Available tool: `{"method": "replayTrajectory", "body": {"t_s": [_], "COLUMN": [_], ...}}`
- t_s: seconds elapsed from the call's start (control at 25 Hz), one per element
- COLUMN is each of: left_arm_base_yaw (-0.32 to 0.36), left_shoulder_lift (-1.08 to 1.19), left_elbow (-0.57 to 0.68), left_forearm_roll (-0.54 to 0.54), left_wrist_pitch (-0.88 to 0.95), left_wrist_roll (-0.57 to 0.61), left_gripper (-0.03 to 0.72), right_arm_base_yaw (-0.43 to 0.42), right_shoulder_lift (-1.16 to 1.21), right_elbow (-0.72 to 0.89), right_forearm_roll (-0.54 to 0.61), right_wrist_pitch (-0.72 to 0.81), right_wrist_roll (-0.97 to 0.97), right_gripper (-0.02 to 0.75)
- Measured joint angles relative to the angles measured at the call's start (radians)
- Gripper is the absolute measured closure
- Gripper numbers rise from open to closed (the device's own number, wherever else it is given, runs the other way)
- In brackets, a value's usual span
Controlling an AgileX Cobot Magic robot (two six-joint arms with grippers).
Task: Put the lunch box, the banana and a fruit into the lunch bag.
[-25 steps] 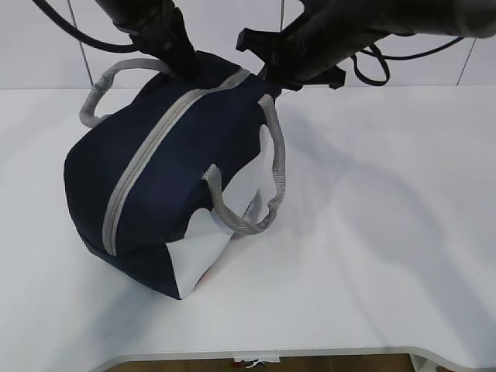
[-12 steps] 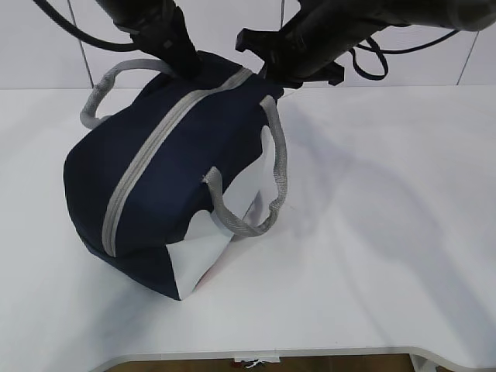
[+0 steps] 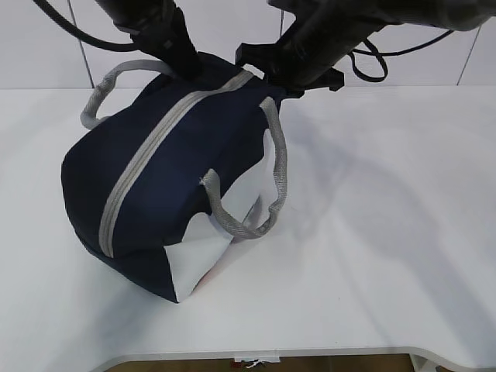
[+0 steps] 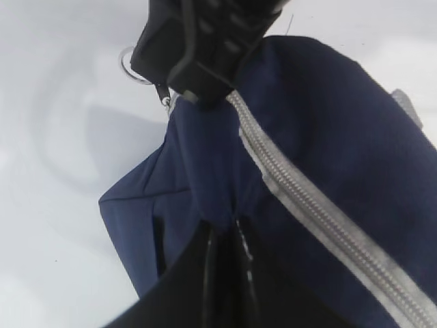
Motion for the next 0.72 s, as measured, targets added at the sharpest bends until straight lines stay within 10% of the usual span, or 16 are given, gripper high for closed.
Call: {"method": "replayTrajectory", "body": {"t_s": [0.48,0.72], "left_arm_base_yaw": [0.0,0.0], "left_shoulder_lift": [0.0,0.0], "left_elbow": [0.0,0.0], "left_forearm_roll": [0.0,0.0], "left_wrist_pitch": [0.001,0.001], "left_wrist_roll": [0.0,-0.019], "left_gripper": [0.683,0.683], "right_arm_base_yaw": [-0.002,-0.002], "right_shoulder_lift": [0.006,0.006], "right_elbow": [-0.08,-0.166], "right_forearm_roll": [-0.019,-0.054], "right_wrist_pitch": [0.06,0.125], "right_wrist_roll": [-0.018,-0.021], "right_gripper": [0.363,0.311]}}
